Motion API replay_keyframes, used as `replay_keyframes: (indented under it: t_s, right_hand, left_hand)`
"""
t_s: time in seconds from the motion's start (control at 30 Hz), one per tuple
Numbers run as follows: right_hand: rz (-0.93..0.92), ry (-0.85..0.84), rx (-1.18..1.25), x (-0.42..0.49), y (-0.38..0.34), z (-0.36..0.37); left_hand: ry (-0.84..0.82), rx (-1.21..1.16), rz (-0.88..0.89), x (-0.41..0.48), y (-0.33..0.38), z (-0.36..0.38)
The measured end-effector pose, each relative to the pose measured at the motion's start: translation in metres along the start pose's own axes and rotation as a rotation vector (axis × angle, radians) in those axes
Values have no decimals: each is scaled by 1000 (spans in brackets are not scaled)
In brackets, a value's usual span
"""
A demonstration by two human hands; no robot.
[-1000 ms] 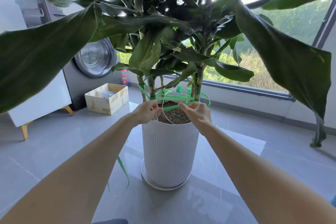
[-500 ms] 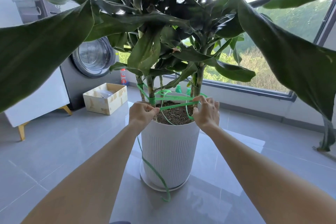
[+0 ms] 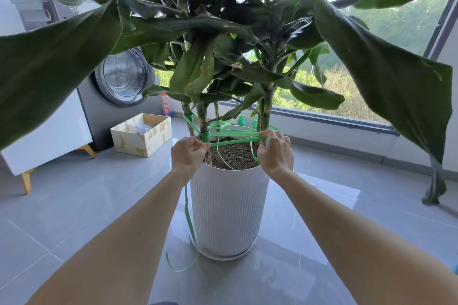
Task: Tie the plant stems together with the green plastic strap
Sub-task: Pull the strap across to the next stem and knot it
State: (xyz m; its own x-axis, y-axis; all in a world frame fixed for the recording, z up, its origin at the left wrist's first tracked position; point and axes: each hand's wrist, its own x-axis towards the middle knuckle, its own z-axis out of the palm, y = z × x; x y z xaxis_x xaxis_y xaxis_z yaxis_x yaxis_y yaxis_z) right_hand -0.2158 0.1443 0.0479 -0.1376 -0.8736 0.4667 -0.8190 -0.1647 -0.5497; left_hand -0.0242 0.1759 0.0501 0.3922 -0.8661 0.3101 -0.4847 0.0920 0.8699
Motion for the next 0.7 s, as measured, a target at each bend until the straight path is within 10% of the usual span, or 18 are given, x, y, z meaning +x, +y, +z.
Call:
replay_keyframes:
  t_s: [0.7]
  right_hand:
    - [36, 64, 19, 1, -6, 9]
  left_hand:
    - [-19, -32, 21, 18, -3, -10]
